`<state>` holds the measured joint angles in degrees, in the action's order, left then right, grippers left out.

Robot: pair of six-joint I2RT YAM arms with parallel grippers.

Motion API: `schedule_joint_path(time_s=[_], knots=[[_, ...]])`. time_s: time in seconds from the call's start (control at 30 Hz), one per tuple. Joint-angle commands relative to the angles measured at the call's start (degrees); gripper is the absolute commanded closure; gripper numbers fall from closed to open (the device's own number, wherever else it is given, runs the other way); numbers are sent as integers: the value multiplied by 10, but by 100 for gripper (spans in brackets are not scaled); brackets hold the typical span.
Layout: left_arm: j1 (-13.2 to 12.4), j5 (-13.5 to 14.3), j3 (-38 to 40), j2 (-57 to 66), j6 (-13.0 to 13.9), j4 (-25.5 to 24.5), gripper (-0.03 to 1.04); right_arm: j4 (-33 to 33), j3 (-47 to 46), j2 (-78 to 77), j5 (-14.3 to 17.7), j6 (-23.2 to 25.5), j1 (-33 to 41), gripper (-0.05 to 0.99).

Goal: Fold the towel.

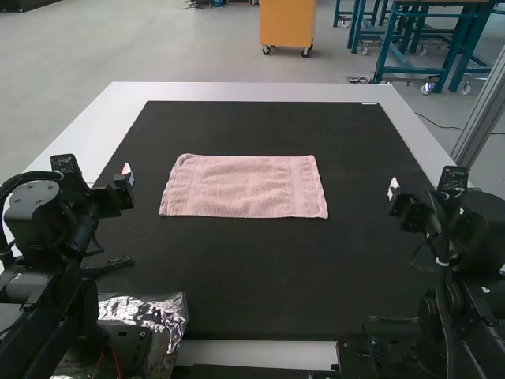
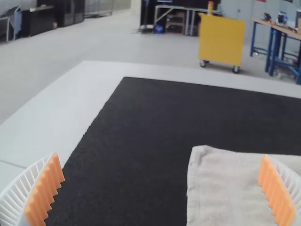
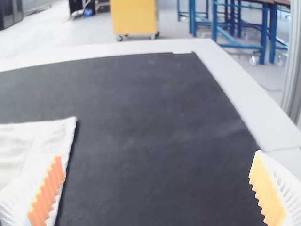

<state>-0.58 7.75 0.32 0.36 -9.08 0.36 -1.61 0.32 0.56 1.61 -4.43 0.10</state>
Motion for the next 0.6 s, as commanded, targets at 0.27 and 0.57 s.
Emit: schedule_joint_path(time_s=[0.27,0.57], knots=[[-1,32,-3,-4,86,152,7,-113,-4,-6,-27,-249,-4,3],[8,13,-4,-4,233,163,5,-147,-5,-6,-37,-284,-3,3]])
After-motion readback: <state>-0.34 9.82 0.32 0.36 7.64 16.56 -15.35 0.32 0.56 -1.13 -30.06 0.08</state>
